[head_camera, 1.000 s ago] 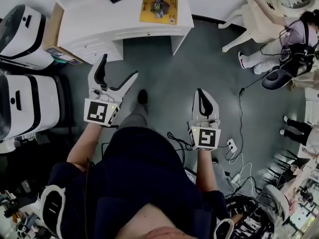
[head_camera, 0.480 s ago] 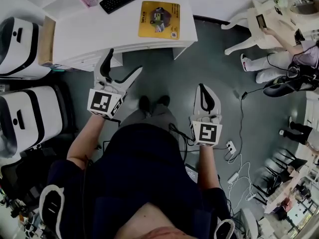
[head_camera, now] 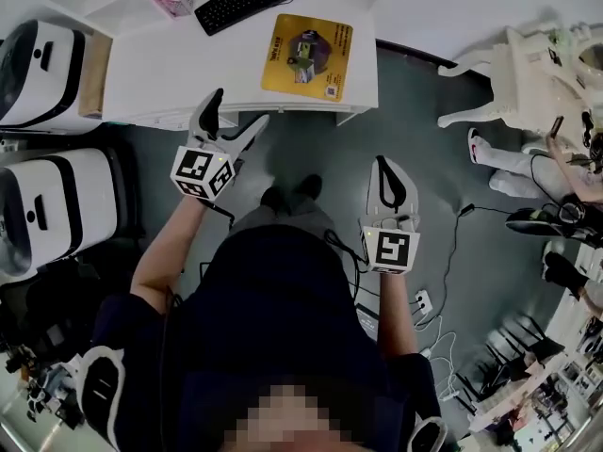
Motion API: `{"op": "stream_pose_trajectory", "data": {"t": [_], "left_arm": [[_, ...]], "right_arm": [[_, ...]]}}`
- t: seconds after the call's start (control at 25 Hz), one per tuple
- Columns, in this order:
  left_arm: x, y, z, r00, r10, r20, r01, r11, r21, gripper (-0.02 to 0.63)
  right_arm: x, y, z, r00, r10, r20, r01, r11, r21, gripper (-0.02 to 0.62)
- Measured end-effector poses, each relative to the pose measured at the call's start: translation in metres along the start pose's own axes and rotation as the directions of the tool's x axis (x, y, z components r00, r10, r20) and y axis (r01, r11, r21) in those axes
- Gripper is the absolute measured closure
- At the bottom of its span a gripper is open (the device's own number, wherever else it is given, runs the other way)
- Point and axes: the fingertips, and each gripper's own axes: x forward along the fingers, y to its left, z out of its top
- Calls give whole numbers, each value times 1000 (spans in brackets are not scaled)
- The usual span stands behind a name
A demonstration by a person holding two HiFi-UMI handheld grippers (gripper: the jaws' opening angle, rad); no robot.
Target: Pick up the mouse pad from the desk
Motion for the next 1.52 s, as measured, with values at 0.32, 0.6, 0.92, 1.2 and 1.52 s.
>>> {"op": "stream_pose_trajectory", "data": {"t": [0.32, 0.6, 0.92, 1.2, 1.52], "left_arm": [[56, 23, -55, 996, 35, -86, -51, 978, -201, 135], [88, 51, -110, 983, -2, -186, -73, 914, -398, 137], [115, 76, -153, 968, -58, -245, -88, 834, -545, 138], [131, 89, -185, 957, -84, -277, -125, 743, -657, 141], [144, 100, -213, 946, -99, -309, -181, 632, -754, 144]], "right_arm": [[37, -27, -19, 994, 98, -42, -98, 995, 11, 595], [59, -27, -26, 991, 108, -72, -104, 993, 61, 595], [72, -24, -30, 990, 87, -114, -78, 994, 81, 595], [82, -19, -30, 988, 91, -123, -81, 993, 87, 595], [88, -16, -36, 985, 96, -143, -82, 992, 98, 595]]}}
